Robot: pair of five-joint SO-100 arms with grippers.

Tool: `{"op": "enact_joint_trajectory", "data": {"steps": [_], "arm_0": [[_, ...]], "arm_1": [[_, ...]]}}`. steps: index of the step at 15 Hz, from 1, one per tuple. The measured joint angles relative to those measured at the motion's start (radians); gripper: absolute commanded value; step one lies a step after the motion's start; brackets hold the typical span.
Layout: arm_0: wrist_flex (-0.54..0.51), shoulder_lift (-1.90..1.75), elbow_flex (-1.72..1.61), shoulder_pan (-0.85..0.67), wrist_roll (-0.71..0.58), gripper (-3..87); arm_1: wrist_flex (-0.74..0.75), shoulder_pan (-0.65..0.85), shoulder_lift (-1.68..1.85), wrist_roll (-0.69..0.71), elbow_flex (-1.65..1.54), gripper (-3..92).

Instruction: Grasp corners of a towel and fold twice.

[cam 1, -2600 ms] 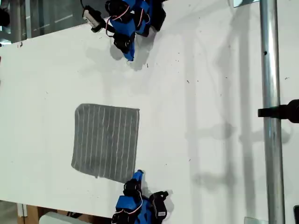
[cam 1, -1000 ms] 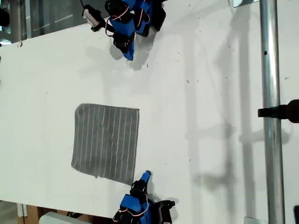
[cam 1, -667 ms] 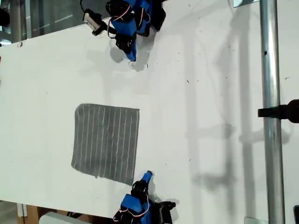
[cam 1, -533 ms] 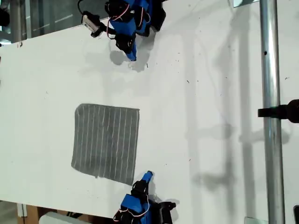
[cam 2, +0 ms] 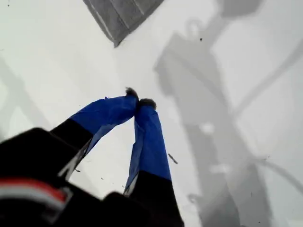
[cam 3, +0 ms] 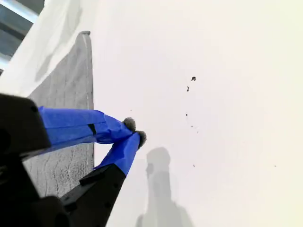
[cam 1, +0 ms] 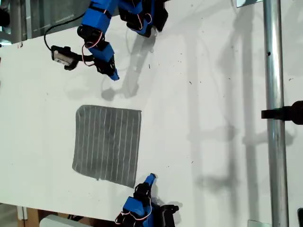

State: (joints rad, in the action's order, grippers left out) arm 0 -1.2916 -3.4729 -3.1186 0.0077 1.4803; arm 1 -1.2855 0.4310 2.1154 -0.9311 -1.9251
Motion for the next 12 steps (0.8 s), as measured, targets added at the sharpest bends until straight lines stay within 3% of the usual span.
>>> {"op": "enact_joint_trajectory", "data": {"steps": [3, 4, 5, 6, 8, 12], "arm_0": [[0.0, 0.0, 0.0, -0.002, 0.008, -2.7], [0.0, 0.0, 0.0, -0.002, 0.008, -2.7], [0.0, 0.0, 0.0, 0.003, 0.011, -2.7], [0.0, 0.0, 0.0, 0.005, 0.011, -2.7], [0.0, 0.0, 0.0, 0.011, 0.017, -2.7], [0.0, 0.0, 0.0, 0.011, 0.017, -2.7]], "arm_1": [[-0.04, -0.014, -0.336, 0.15, 0.39, -0.3], [-0.038, -0.04, -0.44, 0.206, 0.512, 6.6], [-0.043, -0.072, -0.537, 0.27, 0.623, 23.6], [-0.052, -0.1, -0.612, 0.319, 0.707, 32.4], [-0.078, -0.141, -0.703, 0.431, 0.788, 40.9], [-0.075, -0.149, -0.776, 0.506, 0.793, 39.2]]}}
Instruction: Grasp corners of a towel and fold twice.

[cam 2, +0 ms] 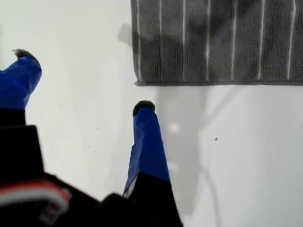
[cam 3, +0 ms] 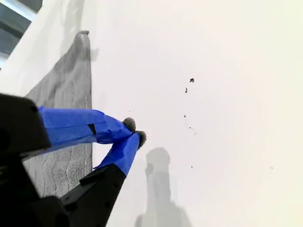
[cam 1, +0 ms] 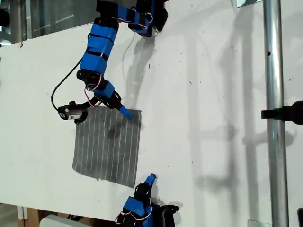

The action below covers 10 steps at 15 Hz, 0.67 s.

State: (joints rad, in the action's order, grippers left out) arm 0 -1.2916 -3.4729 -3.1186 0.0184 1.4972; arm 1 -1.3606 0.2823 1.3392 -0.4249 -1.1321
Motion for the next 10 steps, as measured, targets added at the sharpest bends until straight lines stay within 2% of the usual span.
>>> {"op": "enact_joint_trajectory", "data": {"steps": [10], "arm_0": [[0.0, 0.0, 0.0, 0.0, 0.031, -2.7]], "arm_1": [[0.195, 0.031, -0.42, 0.006, 0.066, 38.7]]}}
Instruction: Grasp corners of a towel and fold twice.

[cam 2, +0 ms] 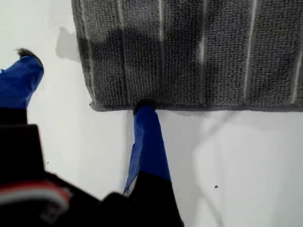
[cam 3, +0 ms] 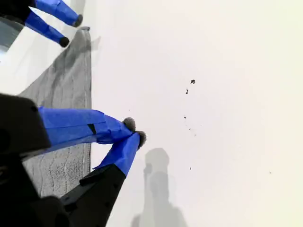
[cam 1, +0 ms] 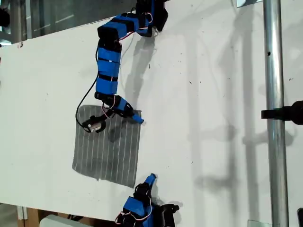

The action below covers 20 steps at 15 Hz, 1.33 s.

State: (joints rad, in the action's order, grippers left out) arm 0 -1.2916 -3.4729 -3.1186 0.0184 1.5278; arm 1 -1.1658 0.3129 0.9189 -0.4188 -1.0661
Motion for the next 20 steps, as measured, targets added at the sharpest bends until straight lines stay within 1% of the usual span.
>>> {"op": "enact_joint_trajectory", "data": {"steps": [5, 6, 7, 8, 12, 16, 17, 20], "arm_0": [[0.0, 0.0, 0.0, 0.0, 0.006, -2.7], [0.0, 0.0, 0.0, 0.0, 0.006, -2.7], [0.0, 0.0, 0.0, 0.0, 0.006, -2.7], [0.0, 0.0, 0.0, 0.0, 0.006, -2.7], [0.0, 0.0, 0.0, -0.003, 0.015, -2.6], [0.0, 0.0, 0.017, -0.043, 0.049, -2.8], [-0.002, 0.0, 0.037, -0.063, 0.043, -2.8], [-0.054, 0.071, 0.202, -0.138, -0.008, -2.8]], "arm_1": [[0.023, 0.064, -0.044, 0.0, 0.028, 36.9], [0.031, 0.064, -0.064, 0.006, 0.037, 32.8], [0.032, 0.055, -0.084, 0.009, 0.06, 13.7], [0.028, 0.048, -0.109, 0.012, 0.089, -0.2], [0.009, 0.035, -0.123, 0.011, 0.117, -0.2], [0.009, 0.034, -0.123, 0.011, 0.117, -0.2], [0.009, 0.034, -0.123, 0.011, 0.117, -0.2], [0.009, 0.032, -0.123, 0.011, 0.117, -0.2]]}}
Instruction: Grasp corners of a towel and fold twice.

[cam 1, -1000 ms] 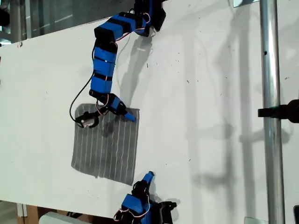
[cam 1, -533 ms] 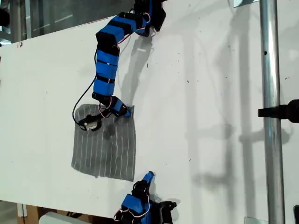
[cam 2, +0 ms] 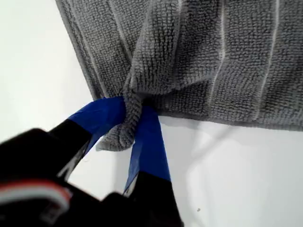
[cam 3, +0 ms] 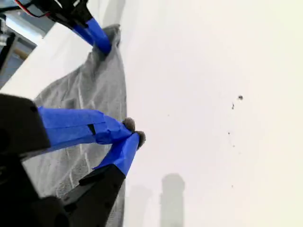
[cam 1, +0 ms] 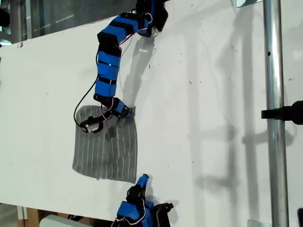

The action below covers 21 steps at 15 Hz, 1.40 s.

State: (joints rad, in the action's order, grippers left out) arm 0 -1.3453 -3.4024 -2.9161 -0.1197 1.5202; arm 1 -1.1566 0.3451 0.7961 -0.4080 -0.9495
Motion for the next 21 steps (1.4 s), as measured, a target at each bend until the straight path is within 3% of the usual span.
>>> {"op": "enact_joint_trajectory", "data": {"steps": [3, 7, 10, 12, 21], "arm_0": [[-0.018, 0.348, 0.278, -0.06, -0.061, -2.7], [-0.181, 0.672, 0.603, -0.318, -0.296, -0.1], [-0.284, 0.933, 0.833, -0.551, -0.52, 22.0], [-0.288, 1.06, 0.95, -0.609, -0.609, 27.8], [-0.324, 1.253, 1.083, -0.747, -0.825, 28.2]], "arm_1": [[0.006, 0.0, 0.0, 0.0, 0.0, -0.2], [0.008, 0.0, 0.0, 0.0, 0.0, -0.2], [0.008, 0.0, 0.0, 0.0, -0.003, -0.2], [0.014, 0.0, 0.0, 0.0, -0.005, -0.2], [0.015, 0.0, 0.0, 0.0, -0.005, -0.2]]}}
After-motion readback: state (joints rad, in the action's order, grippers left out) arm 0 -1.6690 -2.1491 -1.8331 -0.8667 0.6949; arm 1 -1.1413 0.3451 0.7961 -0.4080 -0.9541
